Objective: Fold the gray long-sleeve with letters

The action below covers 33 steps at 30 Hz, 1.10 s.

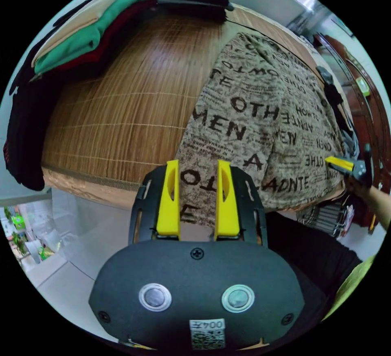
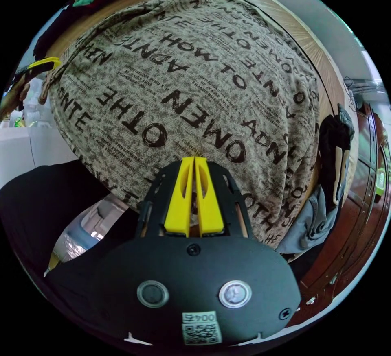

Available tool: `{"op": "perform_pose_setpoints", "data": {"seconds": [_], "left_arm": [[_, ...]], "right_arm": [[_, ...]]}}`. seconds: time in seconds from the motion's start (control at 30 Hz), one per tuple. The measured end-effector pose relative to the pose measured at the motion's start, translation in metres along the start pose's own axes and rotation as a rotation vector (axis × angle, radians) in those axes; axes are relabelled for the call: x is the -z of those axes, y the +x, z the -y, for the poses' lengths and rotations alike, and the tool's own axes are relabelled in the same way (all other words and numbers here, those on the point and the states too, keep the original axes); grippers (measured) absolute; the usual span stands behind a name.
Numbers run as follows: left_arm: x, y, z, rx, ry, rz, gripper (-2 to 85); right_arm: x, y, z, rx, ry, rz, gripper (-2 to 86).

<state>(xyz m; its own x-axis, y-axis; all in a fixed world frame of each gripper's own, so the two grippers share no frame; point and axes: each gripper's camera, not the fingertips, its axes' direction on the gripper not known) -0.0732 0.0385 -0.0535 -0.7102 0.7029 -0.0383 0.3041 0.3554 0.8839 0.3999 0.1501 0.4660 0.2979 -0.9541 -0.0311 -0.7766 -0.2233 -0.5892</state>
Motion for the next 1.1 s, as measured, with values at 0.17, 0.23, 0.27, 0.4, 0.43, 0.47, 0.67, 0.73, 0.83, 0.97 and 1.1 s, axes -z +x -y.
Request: {"op": "perform_pose_setpoints", "data": {"seconds": [0.17,0.23,0.27,0.4,0.43,0.47,0.67,0.73,0.83,0.97,1.1], "left_arm": [[-0.004,0.012,-0.013,-0.099,0.045,0.021,20.3],[-0.004,0.012,-0.016,-0.11,0.044,0.037,21.0],[-0.004,0.011,-0.017,-0.108,0.043,0.037,21.1],[-0.002,0.007,-0.022,-0.128,0.029,0.055,19.6],[-0.001,0.007,-0.022,-0.139,0.024,0.064,18.2],[-0.001,0.006,-0.022,-0.144,0.022,0.069,17.4],[0.031,-0.028,-0.007,-0.116,0.007,0.153,5.1],[0.059,-0.059,0.008,-0.096,0.074,0.224,4.9],[0.075,-0.109,0.037,-0.032,0.099,0.319,6.0],[0.053,-0.157,0.074,0.012,-0.051,0.259,9.7],[0.047,-0.163,0.069,-0.005,-0.093,0.268,12.1]], "right_arm": [[-0.003,-0.003,0.019,0.103,-0.071,0.034,-0.7],[-0.004,-0.004,0.022,0.113,-0.081,0.047,-0.7],[-0.005,-0.003,0.023,0.106,-0.082,0.058,-0.6],[-0.007,-0.006,0.026,0.098,-0.099,0.064,-0.4],[-0.007,-0.009,0.027,0.102,-0.107,0.056,-0.4],[-0.008,-0.012,0.028,0.109,-0.114,0.045,-0.4],[-0.009,-0.015,0.022,0.109,-0.118,0.038,-0.4],[-0.01,-0.014,0.019,0.109,-0.12,0.042,-0.5],[-0.011,-0.011,0.013,0.098,-0.121,0.055,-0.7],[-0.011,-0.008,0.001,0.07,-0.122,0.063,-0.7],[-0.012,-0.005,-0.011,0.042,-0.123,0.059,-0.7]]}}
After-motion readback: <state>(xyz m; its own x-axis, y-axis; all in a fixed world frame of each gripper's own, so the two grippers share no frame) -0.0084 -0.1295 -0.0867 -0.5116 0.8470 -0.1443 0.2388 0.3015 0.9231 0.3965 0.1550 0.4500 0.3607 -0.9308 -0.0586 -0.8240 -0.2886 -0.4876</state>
